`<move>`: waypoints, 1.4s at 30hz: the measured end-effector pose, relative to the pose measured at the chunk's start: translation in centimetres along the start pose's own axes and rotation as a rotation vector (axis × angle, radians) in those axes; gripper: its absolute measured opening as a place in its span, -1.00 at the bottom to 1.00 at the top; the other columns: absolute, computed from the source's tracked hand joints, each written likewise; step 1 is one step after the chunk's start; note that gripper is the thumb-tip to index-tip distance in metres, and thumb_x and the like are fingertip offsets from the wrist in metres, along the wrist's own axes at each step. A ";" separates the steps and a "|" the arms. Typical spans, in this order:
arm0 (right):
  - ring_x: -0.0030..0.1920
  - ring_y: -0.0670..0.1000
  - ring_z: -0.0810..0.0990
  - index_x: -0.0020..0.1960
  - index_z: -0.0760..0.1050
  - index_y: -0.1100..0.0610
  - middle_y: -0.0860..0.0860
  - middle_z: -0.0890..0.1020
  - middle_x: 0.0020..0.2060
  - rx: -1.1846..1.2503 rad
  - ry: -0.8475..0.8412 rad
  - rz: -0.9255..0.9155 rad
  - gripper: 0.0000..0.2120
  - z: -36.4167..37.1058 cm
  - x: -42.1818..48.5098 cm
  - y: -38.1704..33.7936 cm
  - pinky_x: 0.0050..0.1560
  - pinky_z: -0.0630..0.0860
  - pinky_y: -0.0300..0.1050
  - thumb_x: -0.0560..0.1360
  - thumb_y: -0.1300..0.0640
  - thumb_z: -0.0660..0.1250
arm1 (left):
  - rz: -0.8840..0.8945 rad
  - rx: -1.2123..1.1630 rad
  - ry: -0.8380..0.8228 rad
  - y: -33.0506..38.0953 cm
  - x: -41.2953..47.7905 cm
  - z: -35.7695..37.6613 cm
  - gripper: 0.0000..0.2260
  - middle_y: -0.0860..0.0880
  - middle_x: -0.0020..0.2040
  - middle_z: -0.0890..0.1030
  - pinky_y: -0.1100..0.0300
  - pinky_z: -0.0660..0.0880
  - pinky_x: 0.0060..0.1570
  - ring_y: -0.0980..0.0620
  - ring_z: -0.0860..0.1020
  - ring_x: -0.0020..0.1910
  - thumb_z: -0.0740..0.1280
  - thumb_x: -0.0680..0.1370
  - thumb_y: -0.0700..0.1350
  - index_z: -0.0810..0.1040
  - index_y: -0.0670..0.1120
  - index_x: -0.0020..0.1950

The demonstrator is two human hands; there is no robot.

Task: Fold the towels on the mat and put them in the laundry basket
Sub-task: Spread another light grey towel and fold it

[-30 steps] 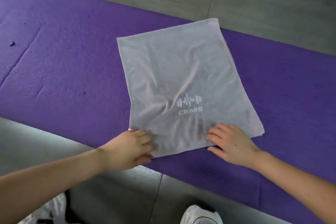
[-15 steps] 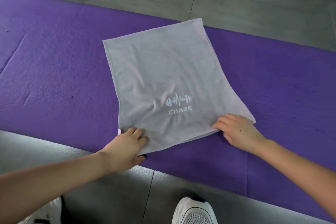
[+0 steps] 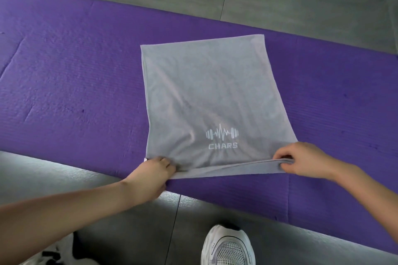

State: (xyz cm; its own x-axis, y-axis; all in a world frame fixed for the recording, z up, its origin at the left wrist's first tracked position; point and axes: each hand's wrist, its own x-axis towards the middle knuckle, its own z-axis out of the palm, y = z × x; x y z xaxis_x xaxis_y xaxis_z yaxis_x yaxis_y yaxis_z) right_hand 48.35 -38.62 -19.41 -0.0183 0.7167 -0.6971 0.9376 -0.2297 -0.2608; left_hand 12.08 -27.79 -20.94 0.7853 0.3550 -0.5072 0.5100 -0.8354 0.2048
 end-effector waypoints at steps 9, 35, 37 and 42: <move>-0.20 -0.07 0.59 -0.13 0.67 0.00 0.02 0.70 -0.19 0.505 -0.083 -0.057 -0.84 -8.1 0.2 1.9 -0.13 0.46 -0.14 0.41 0.26 0.44 | -0.246 -0.705 -0.238 -2.3 -1.0 -8.3 -0.86 0.09 -0.46 0.51 0.25 0.43 -0.38 0.13 0.49 -0.46 0.29 0.32 -0.24 0.47 0.01 -0.27; 0.01 0.02 0.58 0.02 0.63 0.10 0.02 0.66 -0.04 0.386 0.704 0.160 -0.79 -16.8 18.8 2.2 0.05 0.46 -0.06 0.38 0.20 0.45 | -0.573 -0.843 0.587 -18.2 13.1 -10.4 -0.90 0.07 -0.20 0.59 0.22 0.43 -0.13 0.05 0.53 -0.16 0.46 0.41 -0.16 0.63 -0.08 -0.09; 0.00 -0.03 0.57 0.03 0.63 0.10 -0.01 0.64 -0.07 0.488 0.786 0.128 -0.78 -17.6 18.7 2.2 0.09 0.45 -0.09 0.38 0.22 0.46 | -0.570 -1.057 0.670 -19.2 13.2 -10.6 -0.91 0.05 -0.19 0.61 0.16 0.46 -0.06 0.08 0.54 -0.18 0.45 0.43 -0.19 0.62 0.00 -0.17; 0.07 0.02 0.56 0.10 0.59 0.09 0.02 0.63 0.06 0.438 0.777 0.207 -0.74 -18.5 22.8 2.2 0.09 0.43 -0.10 0.42 0.21 0.40 | -0.712 -0.987 0.697 -21.4 15.5 -10.3 -0.96 -0.03 -0.23 0.61 0.06 0.48 -0.09 -0.02 0.54 -0.17 0.42 0.43 -0.18 0.61 -0.05 -0.18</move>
State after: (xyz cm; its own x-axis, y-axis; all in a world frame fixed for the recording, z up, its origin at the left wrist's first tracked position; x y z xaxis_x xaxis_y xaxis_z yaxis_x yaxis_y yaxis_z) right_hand 56.42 -10.57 -23.51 0.5226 0.8385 -0.1544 0.6776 -0.5184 -0.5217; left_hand 16.94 -0.06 -24.55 0.1191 0.9480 -0.2951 0.6716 0.1419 0.7272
